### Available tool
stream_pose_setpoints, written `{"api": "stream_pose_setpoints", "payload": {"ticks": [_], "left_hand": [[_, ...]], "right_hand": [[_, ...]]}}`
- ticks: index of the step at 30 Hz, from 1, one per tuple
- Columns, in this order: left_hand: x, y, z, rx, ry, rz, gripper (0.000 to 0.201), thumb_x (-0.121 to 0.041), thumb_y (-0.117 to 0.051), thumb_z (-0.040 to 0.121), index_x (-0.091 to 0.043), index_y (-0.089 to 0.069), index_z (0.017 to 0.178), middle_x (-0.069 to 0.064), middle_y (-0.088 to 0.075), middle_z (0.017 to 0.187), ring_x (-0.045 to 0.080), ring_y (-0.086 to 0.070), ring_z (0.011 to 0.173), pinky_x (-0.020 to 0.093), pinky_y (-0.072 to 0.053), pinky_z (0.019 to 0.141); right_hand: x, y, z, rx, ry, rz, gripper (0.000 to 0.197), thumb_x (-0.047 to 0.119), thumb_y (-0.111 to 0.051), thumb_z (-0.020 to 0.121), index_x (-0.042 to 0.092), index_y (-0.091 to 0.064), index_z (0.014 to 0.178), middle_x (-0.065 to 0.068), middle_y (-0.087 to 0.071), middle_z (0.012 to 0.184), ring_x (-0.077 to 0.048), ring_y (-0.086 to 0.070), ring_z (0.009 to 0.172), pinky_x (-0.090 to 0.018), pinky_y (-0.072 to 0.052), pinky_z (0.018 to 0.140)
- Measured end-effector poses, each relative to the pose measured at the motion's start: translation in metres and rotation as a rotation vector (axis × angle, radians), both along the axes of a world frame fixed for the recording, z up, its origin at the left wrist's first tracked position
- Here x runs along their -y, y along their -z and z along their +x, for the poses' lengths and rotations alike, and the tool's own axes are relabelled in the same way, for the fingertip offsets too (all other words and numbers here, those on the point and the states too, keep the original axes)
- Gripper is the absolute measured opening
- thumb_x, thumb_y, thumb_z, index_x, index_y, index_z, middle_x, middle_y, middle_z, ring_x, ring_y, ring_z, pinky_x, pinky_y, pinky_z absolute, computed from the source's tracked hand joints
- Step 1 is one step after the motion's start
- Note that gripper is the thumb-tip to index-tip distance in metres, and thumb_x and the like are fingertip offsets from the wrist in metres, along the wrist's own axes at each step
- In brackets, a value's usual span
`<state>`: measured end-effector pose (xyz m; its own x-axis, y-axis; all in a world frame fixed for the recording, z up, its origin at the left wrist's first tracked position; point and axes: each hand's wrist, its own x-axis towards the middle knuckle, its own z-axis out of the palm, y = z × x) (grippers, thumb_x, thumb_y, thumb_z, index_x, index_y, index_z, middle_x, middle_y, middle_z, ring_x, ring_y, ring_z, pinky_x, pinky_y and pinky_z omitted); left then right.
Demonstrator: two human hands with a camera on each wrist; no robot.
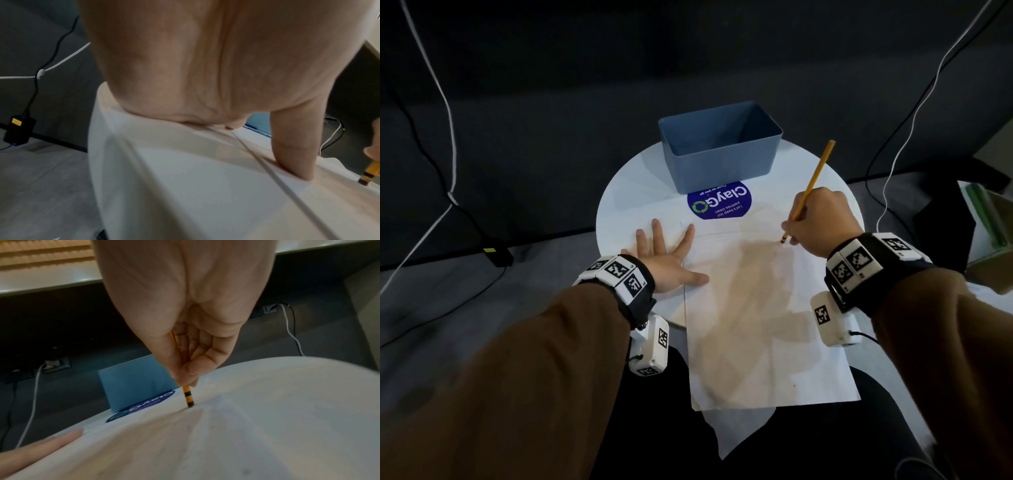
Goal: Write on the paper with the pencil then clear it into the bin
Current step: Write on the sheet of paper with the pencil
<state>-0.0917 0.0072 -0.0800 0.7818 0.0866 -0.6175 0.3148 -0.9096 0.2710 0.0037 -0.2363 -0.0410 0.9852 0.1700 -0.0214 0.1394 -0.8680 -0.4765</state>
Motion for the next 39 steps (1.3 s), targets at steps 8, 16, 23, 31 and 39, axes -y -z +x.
{"api": "stream_pose_setpoints", "payload": {"ticks": [8, 16, 23, 31, 39], "left_hand": [[-0.001, 0.003, 0.0, 0.016, 0.003, 0.007, 0.1, -0.078, -0.052, 0.082, -0.057, 0.022, 0.146, 0.01, 0.041, 0.155, 0.038, 0.034, 0.144, 0.065, 0.009, 0.115], [0.0, 0.001, 0.0, 0.017, 0.003, 0.011, 0.1, -0.077, -0.052, 0.083, -0.056, 0.022, 0.147, 0.01, 0.042, 0.154, 0.039, 0.034, 0.143, 0.065, 0.009, 0.116], [0.001, 0.001, -0.001, 0.027, -0.005, 0.009, 0.101, -0.076, -0.053, 0.083, -0.055, 0.021, 0.148, 0.01, 0.041, 0.155, 0.038, 0.034, 0.144, 0.065, 0.009, 0.115], [0.0, 0.001, 0.0, 0.018, 0.002, 0.012, 0.101, -0.077, -0.053, 0.083, -0.055, 0.021, 0.147, 0.01, 0.042, 0.154, 0.039, 0.033, 0.144, 0.066, 0.008, 0.115], [0.0, 0.001, -0.001, 0.021, 0.003, 0.003, 0.1, -0.075, -0.054, 0.084, -0.054, 0.02, 0.148, 0.01, 0.042, 0.154, 0.039, 0.034, 0.144, 0.067, 0.008, 0.115]], "right_hand": [[0.006, 0.0, -0.012, -0.007, -0.012, 0.054, 0.017, 0.016, -0.074, 0.091, 0.014, -0.064, 0.076, -0.004, -0.071, 0.07, -0.006, -0.069, 0.062, -0.012, -0.041, 0.055], [0.016, -0.004, -0.011, 0.046, 0.035, 0.077, 0.018, 0.016, -0.072, 0.092, 0.014, -0.063, 0.077, -0.007, -0.071, 0.076, -0.007, -0.07, 0.062, -0.013, -0.044, 0.057], [0.001, 0.004, -0.013, 0.02, -0.052, 0.049, 0.017, 0.016, -0.073, 0.091, 0.014, -0.063, 0.078, -0.008, -0.071, 0.077, -0.012, -0.071, 0.064, -0.019, -0.051, 0.063], [-0.003, 0.002, -0.011, 0.03, -0.045, 0.044, 0.015, 0.017, -0.073, 0.092, 0.014, -0.064, 0.08, -0.007, -0.07, 0.078, -0.012, -0.071, 0.065, -0.02, -0.052, 0.063], [0.015, -0.005, -0.001, 0.034, 0.04, -0.018, 0.013, 0.014, -0.07, 0.092, 0.012, -0.065, 0.08, -0.01, -0.071, 0.08, -0.016, -0.07, 0.073, -0.02, -0.048, 0.06]]}}
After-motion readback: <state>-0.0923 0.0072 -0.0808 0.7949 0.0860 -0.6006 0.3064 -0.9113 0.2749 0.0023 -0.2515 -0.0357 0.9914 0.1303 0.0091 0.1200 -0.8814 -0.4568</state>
